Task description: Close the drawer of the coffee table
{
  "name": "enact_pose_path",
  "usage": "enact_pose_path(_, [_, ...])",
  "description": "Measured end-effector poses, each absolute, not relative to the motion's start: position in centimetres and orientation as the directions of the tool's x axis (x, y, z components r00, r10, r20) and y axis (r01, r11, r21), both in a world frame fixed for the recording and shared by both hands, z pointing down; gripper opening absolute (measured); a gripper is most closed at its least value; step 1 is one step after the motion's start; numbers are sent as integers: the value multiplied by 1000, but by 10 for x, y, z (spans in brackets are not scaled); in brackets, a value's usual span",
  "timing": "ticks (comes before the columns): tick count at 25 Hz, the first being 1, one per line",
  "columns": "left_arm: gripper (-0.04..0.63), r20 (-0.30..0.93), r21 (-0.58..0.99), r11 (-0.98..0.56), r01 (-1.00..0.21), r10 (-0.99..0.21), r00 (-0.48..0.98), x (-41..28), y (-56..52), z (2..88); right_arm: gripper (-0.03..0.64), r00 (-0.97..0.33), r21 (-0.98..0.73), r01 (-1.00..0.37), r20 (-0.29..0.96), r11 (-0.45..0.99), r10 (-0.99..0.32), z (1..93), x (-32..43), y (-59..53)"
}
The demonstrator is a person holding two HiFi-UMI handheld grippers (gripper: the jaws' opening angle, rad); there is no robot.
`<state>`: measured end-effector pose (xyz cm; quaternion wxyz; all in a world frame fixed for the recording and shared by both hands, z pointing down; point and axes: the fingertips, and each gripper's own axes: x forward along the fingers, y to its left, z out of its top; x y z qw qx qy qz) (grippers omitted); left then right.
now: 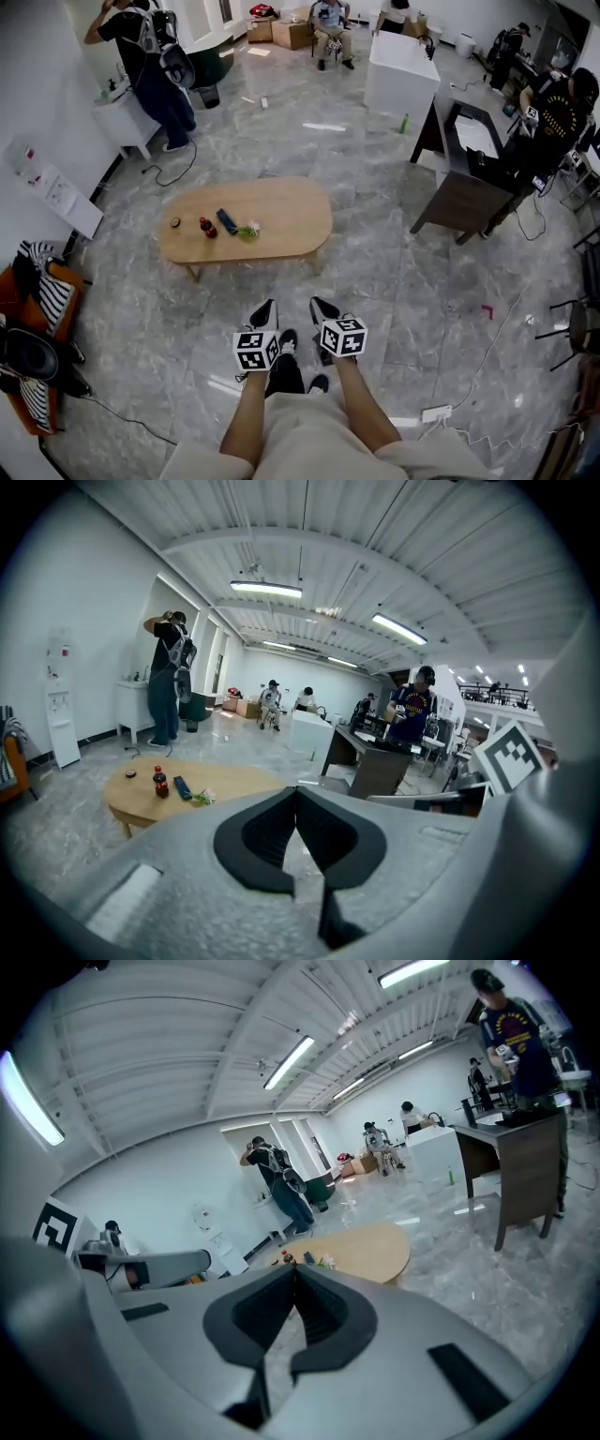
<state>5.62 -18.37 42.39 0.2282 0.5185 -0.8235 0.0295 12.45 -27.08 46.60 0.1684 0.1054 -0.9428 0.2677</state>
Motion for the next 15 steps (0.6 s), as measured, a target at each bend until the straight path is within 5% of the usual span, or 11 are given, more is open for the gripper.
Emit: enact_pose_path(15, [9,395,178,392,-902,-869,-300,105,-164,415,17,-935,-491,-268,341,829,-100,448,149,-217])
